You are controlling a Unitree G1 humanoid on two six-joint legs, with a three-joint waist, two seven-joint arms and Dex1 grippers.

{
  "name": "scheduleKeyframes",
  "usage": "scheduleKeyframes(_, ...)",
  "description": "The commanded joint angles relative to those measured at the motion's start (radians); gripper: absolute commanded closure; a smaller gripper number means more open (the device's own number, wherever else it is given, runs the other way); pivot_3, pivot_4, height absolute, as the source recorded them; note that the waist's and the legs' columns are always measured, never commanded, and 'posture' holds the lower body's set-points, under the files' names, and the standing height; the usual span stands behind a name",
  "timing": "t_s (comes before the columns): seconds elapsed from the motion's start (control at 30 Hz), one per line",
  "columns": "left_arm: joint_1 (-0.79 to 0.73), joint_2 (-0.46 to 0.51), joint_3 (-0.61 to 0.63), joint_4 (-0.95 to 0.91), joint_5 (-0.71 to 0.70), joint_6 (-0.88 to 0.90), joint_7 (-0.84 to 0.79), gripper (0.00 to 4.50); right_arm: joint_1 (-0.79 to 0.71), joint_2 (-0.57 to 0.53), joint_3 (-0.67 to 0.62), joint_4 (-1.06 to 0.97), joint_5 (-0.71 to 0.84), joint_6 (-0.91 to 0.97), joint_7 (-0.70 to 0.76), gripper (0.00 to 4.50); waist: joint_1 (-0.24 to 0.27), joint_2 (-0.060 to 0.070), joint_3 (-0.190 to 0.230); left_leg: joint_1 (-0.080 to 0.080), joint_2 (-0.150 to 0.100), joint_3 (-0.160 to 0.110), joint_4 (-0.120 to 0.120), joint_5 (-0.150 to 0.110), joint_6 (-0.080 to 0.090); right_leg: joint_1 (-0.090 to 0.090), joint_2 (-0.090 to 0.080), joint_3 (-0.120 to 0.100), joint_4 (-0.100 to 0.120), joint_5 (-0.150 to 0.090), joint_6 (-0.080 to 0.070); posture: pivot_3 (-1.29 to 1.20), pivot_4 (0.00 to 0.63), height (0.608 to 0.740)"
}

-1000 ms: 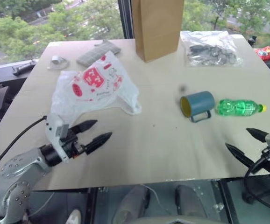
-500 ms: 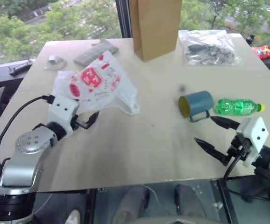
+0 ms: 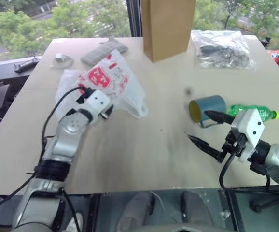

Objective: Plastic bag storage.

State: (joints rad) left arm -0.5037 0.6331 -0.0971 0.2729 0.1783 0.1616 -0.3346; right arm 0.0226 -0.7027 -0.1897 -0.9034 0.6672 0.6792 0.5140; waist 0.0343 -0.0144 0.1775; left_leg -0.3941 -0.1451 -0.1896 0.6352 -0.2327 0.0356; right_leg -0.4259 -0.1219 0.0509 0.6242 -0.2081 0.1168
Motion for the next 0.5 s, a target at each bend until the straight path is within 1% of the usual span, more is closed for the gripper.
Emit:
scheduleKeyframes(0.03, -0.049, 0.010, -0.013, 0.078, 0.040, -0.090, 0.003, 1.84, 0.006, 0.001, -0.015, -0.046, 0.005, -0.002, -0.029, 0.00, -0.002, 0.000, 0.000, -0.001, 0.000, 0.000, 0.000, 0.000, 0.000, -0.001, 0.000, 0.000, 0.000, 0.000, 0.000, 0.00, 0.150, 0.740)
scheduleKeyframes(0.1, -0.045, -0.009, 0.011, 0.058, -0.026, -0.104, -0.060, 2.71, 0.013, 0.000, -0.009, -0.052, 0.003, -0.003, -0.038, 0.00, -0.002, 0.000, 0.000, -0.002, 0.000, 0.001, 0.000, 0.000, 0.000, -0.003, 0.000, 0.000, 0.001, 0.000, 0.000, 0.00, 0.150, 0.740)
scheduleKeyframes(0.13, -0.027, -0.019, 0.035, 0.002, -0.098, -0.078, -0.125, 3.14, 0.017, 0.000, -0.009, -0.055, 0.000, -0.003, -0.043, 0.00, -0.002, 0.000, 0.000, -0.003, 0.000, 0.001, 0.001, 0.000, 0.000, -0.003, 0.000, 0.000, 0.001, 0.000, -0.001, 0.00, 0.150, 0.740)
scheduleKeyframes(0.17, -0.009, -0.021, 0.058, -0.055, -0.153, -0.052, -0.170, 3.14, 0.022, -0.001, -0.010, -0.058, -0.002, -0.004, -0.046, 0.00, -0.003, 0.000, 0.000, -0.003, 0.000, 0.001, 0.001, 0.000, 0.000, -0.003, 0.000, 0.000, 0.001, 0.000, -0.001, 0.00, 0.150, 0.740)
scheduleKeyframes(0.2, 0.014, -0.015, 0.079, -0.116, -0.196, -0.024, -0.207, 3.03, 0.027, 0.000, -0.012, -0.062, -0.003, -0.005, -0.050, 0.00, -0.007, 0.000, 0.000, -0.004, 0.000, 0.000, 0.001, 0.000, 0.000, -0.003, 0.000, 0.000, 0.001, 0.001, -0.001, 0.00, 0.150, 0.740)
scheduleKeyframes(0.23, 0.034, -0.004, 0.090, -0.164, -0.214, -0.012, -0.227, 2.81, 0.032, 0.000, -0.013, -0.065, -0.005, -0.007, -0.053, 0.00, -0.011, 0.000, 0.000, -0.004, 0.000, 0.001, 0.002, 0.000, 0.000, -0.003, 0.000, 0.000, 0.001, 0.001, -0.001, 0.00, 0.150, 0.740)
scheduleKeyframes(0.27, 0.058, 0.008, 0.096, -0.209, -0.217, 0.000, -0.238, 2.50, 0.040, 0.001, -0.014, -0.067, -0.008, -0.009, -0.056, 0.00, -0.015, 0.000, 0.000, -0.004, 0.000, 0.000, 0.002, 0.000, 0.000, -0.003, 0.000, 0.000, 0.001, 0.001, -0.001, 0.00, 0.150, 0.740)
scheduleKeyframes(0.3, 0.079, 0.016, 0.100, -0.246, -0.217, 0.016, -0.244, 1.94, 0.046, 0.001, -0.013, -0.069, -0.011, -0.012, -0.058, 0.00, -0.018, 0.000, 0.000, -0.004, 0.000, 0.000, 0.002, 0.000, 0.000, -0.003, 0.000, 0.000, 0.001, 0.001, -0.001, 0.00, 0.150, 0.740)
scheduleKeyframes(0.37, 0.117, 0.012, 0.111, -0.316, -0.208, 0.065, -0.220, 1.28, 0.056, 0.003, -0.010, -0.071, -0.018, -0.018, -0.060, 0.00, -0.021, 0.000, 0.000, -0.004, 0.000, 0.000, 0.002, 0.000, 0.000, -0.003, 0.000, 0.000, 0.002, 0.001, -0.001, 0.00, 0.150, 0.740)
scheduleKeyframes(0.4, 0.133, 0.009, 0.112, -0.345, -0.200, 0.084, -0.207, 0.77, 0.059, 0.003, -0.009, -0.071, -0.019, -0.019, -0.061, 0.00, -0.023, 0.000, 0.000, -0.003, 0.000, 0.001, 0.002, 0.000, 0.000, -0.003, 0.000, 0.001, 0.002, 0.001, -0.002, 0.00, 0.150, 0.740)
scheduleKeyframes(0.47, 0.166, 0.002, 0.103, -0.392, -0.161, 0.109, -0.173, 0.02, 0.062, 0.005, -0.008, -0.073, -0.020, -0.020, -0.064, 0.00, -0.023, 0.000, 0.000, -0.002, 0.001, 0.001, 0.002, 0.000, 0.000, -0.003, 0.001, 0.001, 0.003, 0.002, -0.002, 0.00, 0.150, 0.740)
scheduleKeyframes(0.5, 0.184, -0.004, 0.094, -0.411, -0.135, 0.111, -0.149, 0.02, 0.063, 0.005, -0.007, -0.075, -0.020, -0.020, -0.065, 0.00, -0.022, 0.000, 0.000, -0.002, 0.001, 0.002, 0.002, 0.000, 0.000, -0.003, 0.002, 0.002, 0.003, 0.002, -0.002, 0.00, 0.150, 0.740)
